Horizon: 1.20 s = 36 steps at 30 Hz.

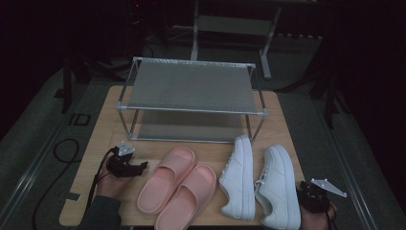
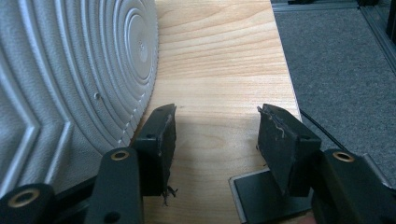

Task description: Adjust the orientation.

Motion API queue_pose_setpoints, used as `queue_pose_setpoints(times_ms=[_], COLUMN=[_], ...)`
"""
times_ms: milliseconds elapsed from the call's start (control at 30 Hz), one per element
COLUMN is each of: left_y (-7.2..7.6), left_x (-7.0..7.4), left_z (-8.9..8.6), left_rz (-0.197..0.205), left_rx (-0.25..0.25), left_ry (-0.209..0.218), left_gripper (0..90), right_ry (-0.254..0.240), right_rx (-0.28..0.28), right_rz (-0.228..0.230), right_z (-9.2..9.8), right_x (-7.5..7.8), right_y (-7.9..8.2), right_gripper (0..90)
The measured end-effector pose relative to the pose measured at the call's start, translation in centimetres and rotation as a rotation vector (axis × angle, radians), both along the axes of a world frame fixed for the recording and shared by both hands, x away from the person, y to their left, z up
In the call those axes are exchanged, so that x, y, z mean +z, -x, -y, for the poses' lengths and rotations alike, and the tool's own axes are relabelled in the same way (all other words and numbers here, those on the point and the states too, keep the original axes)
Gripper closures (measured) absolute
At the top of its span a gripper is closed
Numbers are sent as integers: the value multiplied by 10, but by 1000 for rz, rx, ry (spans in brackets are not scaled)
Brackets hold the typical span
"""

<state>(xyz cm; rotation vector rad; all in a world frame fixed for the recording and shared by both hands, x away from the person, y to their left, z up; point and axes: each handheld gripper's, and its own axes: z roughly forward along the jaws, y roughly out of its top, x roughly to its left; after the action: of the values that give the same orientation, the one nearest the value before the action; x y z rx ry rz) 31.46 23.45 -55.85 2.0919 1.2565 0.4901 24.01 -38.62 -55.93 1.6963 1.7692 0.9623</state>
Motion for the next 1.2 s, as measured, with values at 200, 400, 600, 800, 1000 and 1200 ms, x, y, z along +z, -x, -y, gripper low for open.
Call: queue_pose_setpoints(times_ms=[200,400,600,800,1000,1200], left_y=[2,6,20,37,56,59], left_x=[3,8,23,43,62,61], left_z=[1,0,3,12,28,48], left_rz=[-9,-31,-32,-19,17,-3], left_rx=[-31,-26,-90,-138,-214,-272], left_ry=[-5,-31,41,89,80,47], left_gripper=[345,401,476,703,853,892], right_ry=[-1,-1,1,0,0,-2], right_rx=[2,3,7,7,7,7], right_rz=[0,1,4,5,7,8], right_z=[0,-1,-1,-1,-1,-1], right_x=[0,0,-1,-1,-1,-1], right_y=[0,0,-1,0,0,0], right_gripper=[456,435,424,424,424,422])
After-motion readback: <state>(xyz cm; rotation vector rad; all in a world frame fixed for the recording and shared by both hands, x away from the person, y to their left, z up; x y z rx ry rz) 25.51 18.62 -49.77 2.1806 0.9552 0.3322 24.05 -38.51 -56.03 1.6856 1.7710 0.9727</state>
